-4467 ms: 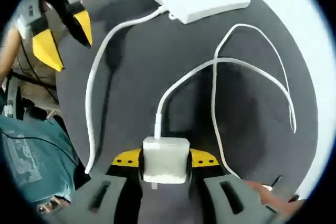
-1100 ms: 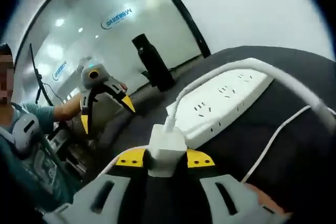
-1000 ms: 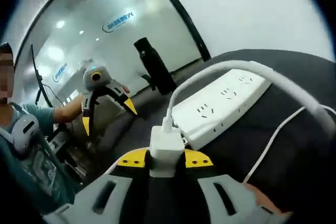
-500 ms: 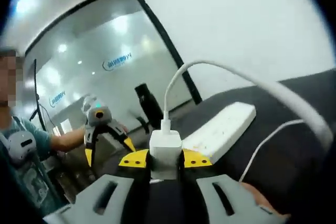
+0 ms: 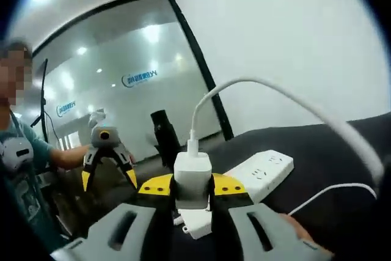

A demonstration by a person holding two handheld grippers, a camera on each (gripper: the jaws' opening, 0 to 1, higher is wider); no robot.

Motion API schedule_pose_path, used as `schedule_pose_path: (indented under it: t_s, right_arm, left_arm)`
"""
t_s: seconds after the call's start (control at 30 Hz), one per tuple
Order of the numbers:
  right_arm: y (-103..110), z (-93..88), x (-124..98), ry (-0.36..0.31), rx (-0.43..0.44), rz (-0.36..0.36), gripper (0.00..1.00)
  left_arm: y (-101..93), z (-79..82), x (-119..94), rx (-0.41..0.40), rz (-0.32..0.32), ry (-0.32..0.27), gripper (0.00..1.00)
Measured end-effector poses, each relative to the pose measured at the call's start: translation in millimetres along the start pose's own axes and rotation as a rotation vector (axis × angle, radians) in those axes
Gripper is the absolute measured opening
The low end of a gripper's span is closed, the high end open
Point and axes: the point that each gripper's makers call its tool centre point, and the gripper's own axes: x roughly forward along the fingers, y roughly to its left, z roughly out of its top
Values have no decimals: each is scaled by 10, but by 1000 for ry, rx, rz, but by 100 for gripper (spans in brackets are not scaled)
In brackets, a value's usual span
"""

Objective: Connect the charging cable to the phone, plug the charger into the socket, and turn on the power strip switch to charge the phone.

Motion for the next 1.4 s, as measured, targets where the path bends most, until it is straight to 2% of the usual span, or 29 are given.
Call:
schedule_pose_path:
  t_s: [0.23,0.37,0.5,0.73,0.93,1.33,1.4]
  right_arm:
    - [-63,-38,98,5,-39,45,19]
    - [-125,-81,121,17,-44,69,19]
    - [-110,-106,131,12,-57,94,19]
    - [-69,-146,129,14,-78,124,20]
    - [-73,-144,141,14,-96,133,20]
    - [-47,-229,85,58,-226,162,20]
    - [-46,-293,100,98,-262,173,20]
  left_arm:
    - [20,-12,66,-3,-2,17,68]
    - [15,30,65,-11,-1,4,68]
    - [3,74,59,-28,-5,-17,68]
    - [18,52,49,-23,9,1,67]
    - [11,77,37,-23,11,-10,66]
    - [27,99,68,-29,9,-12,66]
    - [27,100,68,-29,10,-11,66]
